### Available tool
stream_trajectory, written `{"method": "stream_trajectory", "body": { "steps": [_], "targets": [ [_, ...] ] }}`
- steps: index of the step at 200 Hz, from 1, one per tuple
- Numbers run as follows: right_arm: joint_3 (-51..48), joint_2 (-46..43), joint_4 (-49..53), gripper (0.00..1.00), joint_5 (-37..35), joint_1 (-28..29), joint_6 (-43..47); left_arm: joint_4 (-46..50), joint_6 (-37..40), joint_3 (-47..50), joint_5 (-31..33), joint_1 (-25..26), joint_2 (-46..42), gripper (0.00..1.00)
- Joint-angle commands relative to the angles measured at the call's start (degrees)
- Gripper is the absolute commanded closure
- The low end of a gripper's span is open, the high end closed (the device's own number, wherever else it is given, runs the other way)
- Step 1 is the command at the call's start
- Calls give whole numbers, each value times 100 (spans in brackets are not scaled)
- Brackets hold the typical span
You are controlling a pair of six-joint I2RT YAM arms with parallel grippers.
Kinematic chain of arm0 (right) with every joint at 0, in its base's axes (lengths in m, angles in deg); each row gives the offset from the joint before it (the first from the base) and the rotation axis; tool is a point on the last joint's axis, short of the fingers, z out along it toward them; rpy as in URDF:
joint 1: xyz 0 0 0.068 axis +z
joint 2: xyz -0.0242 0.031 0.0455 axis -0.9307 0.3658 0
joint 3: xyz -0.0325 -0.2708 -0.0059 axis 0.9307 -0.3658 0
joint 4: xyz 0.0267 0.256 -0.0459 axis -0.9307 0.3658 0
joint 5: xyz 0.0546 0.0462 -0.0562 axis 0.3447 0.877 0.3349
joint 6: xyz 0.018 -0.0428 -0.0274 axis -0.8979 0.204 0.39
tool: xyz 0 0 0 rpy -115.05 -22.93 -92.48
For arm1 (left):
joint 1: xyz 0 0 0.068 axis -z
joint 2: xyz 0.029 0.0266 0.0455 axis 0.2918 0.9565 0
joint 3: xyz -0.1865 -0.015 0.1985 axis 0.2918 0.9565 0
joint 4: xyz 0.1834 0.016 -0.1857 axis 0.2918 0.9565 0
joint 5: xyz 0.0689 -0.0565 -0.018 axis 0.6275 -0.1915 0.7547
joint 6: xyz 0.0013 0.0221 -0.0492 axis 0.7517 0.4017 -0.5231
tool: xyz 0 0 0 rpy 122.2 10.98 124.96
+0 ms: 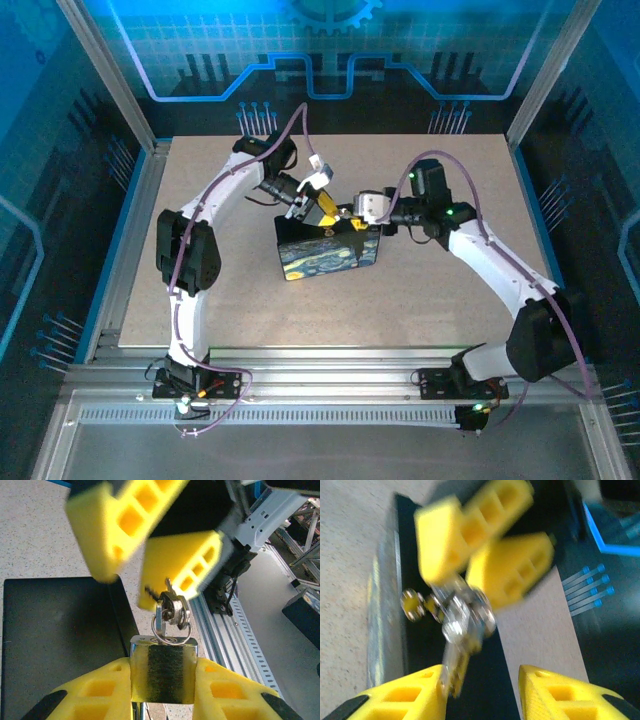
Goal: Unlock a padlock with a key
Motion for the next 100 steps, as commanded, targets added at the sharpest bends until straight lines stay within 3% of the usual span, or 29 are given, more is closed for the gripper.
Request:
{"method": "stream_trajectory", "body": {
  "steps": [1, 43, 78, 100],
  "targets": [
    [-197, -246, -364, 59, -117, -262, -478, 279, 138, -135, -242, -17, -368, 99],
    [-260, -396, -234, 58, 88, -125, -539, 184, 37, -108, -206, -23, -413, 99],
    [-199, -537, -81, 55, 732, -36, -527, 171, -29, -144, -158, -8, -422, 98],
    [-114, -490, -114, 54, 668, 182, -433, 190, -29, -139, -137, -10, -438, 99]
  ]
}}
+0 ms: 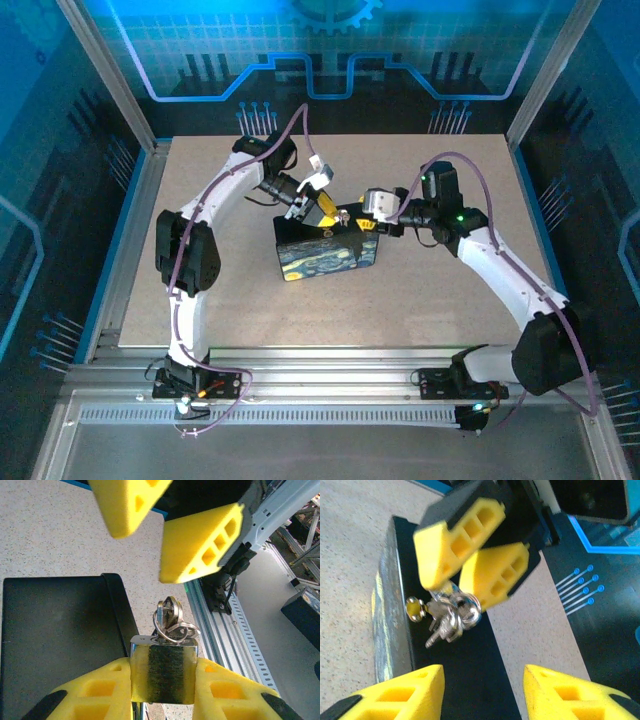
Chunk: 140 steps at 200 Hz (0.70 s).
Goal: Unlock a padlock with a key
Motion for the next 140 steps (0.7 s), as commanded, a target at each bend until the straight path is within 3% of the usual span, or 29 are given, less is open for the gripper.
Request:
{"method": "stream_trajectory", "body": {
  "steps": [1, 53, 140],
  "targets": [
    [119, -68, 29, 54, 296, 258, 28, 136, 26, -141, -204, -11, -404, 99],
    [444, 471, -105, 53, -56, 625, 223, 136, 17, -141, -195, 19, -422, 99],
    [745, 830, 137, 54, -169, 714, 715, 211, 61, -168, -180, 88, -418, 99]
  ]
}}
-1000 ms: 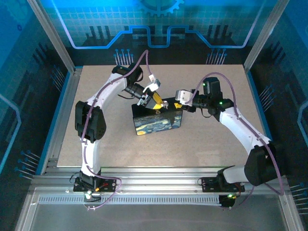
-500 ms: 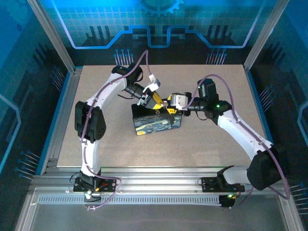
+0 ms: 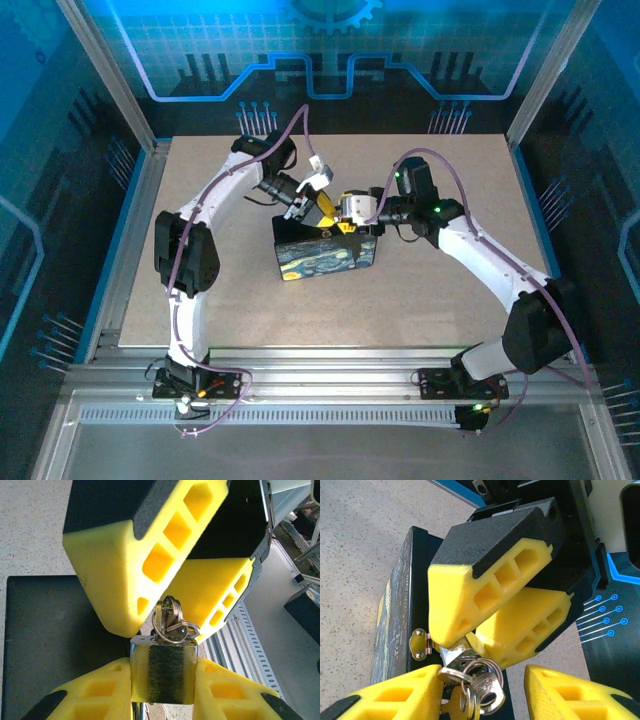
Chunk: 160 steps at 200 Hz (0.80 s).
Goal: Unlock a padlock with a key
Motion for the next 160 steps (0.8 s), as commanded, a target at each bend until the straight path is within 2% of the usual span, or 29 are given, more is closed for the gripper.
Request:
{"method": "stream_trajectory", "body": {
  "steps": [1, 50, 96, 129, 141, 160],
  "targets": [
    [194, 94, 46, 54, 6, 109, 222, 167, 65, -169, -331, 72, -354, 99],
    [302, 226, 218, 61, 100, 188, 381, 242, 61, -230, -327, 104, -327, 98],
    [329, 254, 295, 80, 118, 223, 462, 314, 70, -284, -312, 121, -272, 98],
    [336, 245, 363, 85, 231, 216, 460, 191, -112, -288, -278, 121, -242, 95],
    [329, 249, 367, 88, 272, 216, 441, 101, -236, -271, -238, 124, -238, 93],
    [303, 279, 351, 92, 241, 208, 402, -80, -421, -209, -144, 115, -265, 81]
  ]
}}
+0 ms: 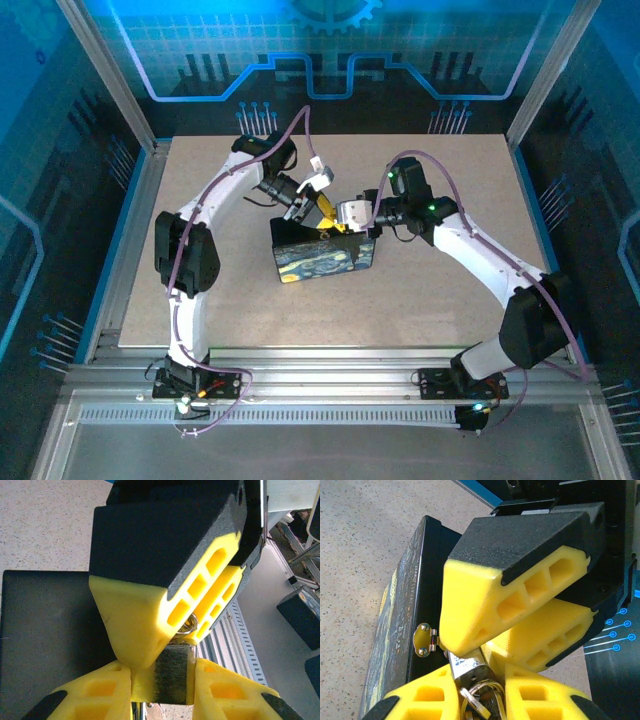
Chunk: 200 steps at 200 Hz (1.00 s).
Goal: Unlock a padlock with a key
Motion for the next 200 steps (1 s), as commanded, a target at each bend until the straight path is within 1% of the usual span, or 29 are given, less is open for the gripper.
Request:
{"method": "stream_trajectory", "body": {
  "steps": [1, 14, 27, 42, 59, 73, 113, 127, 145, 150, 157, 172, 189, 200],
  "targets": [
    [145, 105, 86, 92, 235, 75, -149, -284, -203, -150, -221, 86, -269, 80],
    [119, 129, 91, 93, 209, 52, -190, -477, -319, -54, -147, 70, -328, 70],
    [87, 149, 105, 94, 191, 31, -253, -797, -520, 127, -52, 46, -434, 66],
    [-23, 158, 32, 94, 166, -9, -364, -1160, -749, 324, 60, 10, -576, 59],
    [-150, 138, -88, 95, 131, -41, -522, -1422, -903, 493, 120, -52, -730, 56],
    [-226, 123, -128, 95, 128, -49, -624, -1621, -1021, 620, 171, -117, -860, 52],
    [-473, 10, -339, 95, 87, -57, -925, -2062, -1316, 1060, 323, -369, -1271, 47],
    [-548, 4, -443, 96, 62, -54, -1080, -2414, -1555, 1383, 429, -493, -1453, 46],
    [-589, 35, -531, 98, 46, -49, -1329, -3199, -2014, 1980, 616, -679, -1717, 46],
    [-594, 43, -558, 98, 57, -49, -1409, -3567, -2234, 2197, 774, -728, -1802, 45],
    [-623, 38, -633, 98, 62, -44, -1561, -4125, -2705, 2507, 1191, -784, -1934, 44],
    [-679, -2, -807, 99, 62, -32, -1876, -4871, -3459, 2989, 2094, -853, -2205, 44],
    [-724, -43, -930, 99, 99, -1, -2263, -5219, -4055, 3304, 2937, -863, -2496, 43],
    [-779, -69, -1020, 98, 120, 36, -2505, -5249, -4308, 3473, 3207, -863, -2688, 43]
  ]
}}
